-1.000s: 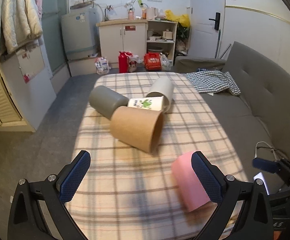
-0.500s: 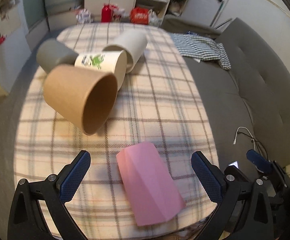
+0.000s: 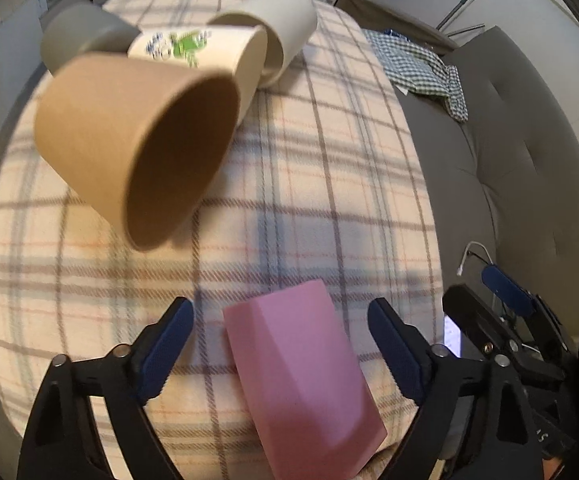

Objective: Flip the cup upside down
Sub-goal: 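Grasp the pink cup with the left gripper while the right gripper releases it, then turn the pink cup rim-down and lower it onto the table with the left gripper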

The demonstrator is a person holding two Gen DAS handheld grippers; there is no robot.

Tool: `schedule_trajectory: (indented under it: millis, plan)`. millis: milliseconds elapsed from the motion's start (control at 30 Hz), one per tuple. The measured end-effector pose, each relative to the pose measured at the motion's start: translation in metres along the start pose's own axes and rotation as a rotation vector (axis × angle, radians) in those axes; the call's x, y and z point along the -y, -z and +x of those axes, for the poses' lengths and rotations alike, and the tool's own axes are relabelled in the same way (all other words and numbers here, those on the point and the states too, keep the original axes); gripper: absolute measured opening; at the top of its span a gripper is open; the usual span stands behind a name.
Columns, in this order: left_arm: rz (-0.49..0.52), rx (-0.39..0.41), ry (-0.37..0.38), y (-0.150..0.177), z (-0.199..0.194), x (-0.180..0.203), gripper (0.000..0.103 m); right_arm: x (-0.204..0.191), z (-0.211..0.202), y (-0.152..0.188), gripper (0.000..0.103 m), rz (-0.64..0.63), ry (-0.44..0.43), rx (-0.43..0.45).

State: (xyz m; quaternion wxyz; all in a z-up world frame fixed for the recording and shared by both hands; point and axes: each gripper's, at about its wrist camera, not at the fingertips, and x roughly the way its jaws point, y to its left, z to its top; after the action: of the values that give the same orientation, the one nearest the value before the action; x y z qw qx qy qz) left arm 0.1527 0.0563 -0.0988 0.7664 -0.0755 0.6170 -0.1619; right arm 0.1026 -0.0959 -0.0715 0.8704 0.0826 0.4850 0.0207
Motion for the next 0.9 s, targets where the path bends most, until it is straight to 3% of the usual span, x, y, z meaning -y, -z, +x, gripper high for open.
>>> schedule_trajectory:
  millis: [133, 333, 567, 767, 900]
  plan:
    - [0.017, -0.037, 0.033, 0.002, 0.005, 0.001, 0.065, 0.000, 0.002, 0.001, 0.086, 0.008, 0.007, -0.006]
    - [0.056, 0.005, 0.065, 0.005, -0.010, 0.007, 0.061, -0.006, -0.013, 0.000, 0.086, -0.003, 0.013, 0.034]
    - [0.110, 0.150, 0.034, 0.012, -0.051, 0.009, 0.060, -0.016, -0.038, 0.004, 0.086, -0.025, 0.029, 0.094]
    - [0.200, 0.325, -0.064, 0.020, -0.076, 0.013, 0.059, -0.026, -0.049, 0.016, 0.086, -0.042, 0.026, 0.111]
    - [0.256, 0.383, -0.113, 0.023, -0.074, 0.018, 0.059, -0.030, -0.050, 0.024, 0.086, -0.046, 0.024, 0.105]
